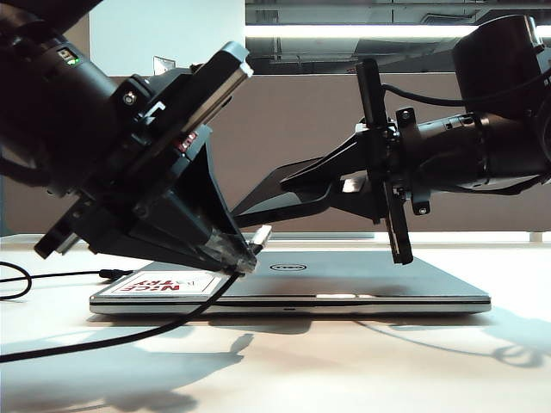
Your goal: Pick up the charging cable and the phone, plug the charging cable into the charging port on the phone, and finally place them back on the table.
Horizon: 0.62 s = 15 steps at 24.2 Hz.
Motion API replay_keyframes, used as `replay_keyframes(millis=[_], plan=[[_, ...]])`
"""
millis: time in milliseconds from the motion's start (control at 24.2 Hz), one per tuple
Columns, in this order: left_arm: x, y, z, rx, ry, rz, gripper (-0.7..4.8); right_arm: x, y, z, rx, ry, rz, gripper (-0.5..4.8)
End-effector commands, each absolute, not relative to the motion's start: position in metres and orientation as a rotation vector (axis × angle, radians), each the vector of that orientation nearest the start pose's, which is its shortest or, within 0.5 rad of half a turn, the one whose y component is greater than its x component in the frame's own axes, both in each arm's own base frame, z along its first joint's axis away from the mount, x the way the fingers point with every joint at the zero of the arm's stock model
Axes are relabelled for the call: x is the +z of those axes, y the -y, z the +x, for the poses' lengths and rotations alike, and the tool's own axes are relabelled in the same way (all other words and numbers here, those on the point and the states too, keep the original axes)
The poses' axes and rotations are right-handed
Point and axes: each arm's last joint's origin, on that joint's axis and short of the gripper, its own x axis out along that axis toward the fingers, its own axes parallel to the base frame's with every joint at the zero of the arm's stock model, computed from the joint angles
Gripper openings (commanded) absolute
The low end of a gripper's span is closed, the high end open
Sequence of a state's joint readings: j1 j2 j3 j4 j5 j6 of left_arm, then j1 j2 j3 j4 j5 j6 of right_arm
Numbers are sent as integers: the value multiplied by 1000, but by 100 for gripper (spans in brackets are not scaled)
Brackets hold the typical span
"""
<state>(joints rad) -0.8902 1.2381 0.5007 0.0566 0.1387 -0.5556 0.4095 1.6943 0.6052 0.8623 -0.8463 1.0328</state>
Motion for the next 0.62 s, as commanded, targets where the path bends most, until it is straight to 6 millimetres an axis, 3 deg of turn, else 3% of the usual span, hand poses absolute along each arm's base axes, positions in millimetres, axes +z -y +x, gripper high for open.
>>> replay_keyframes(millis=[41,621], plan=[[174,182,143,-773,-893,-240,-6,164,-143,270,1058,-822,926,-2],[177,184,145,-784,-858,-271,-6,160,-145,270,1058,-834,915,-2]])
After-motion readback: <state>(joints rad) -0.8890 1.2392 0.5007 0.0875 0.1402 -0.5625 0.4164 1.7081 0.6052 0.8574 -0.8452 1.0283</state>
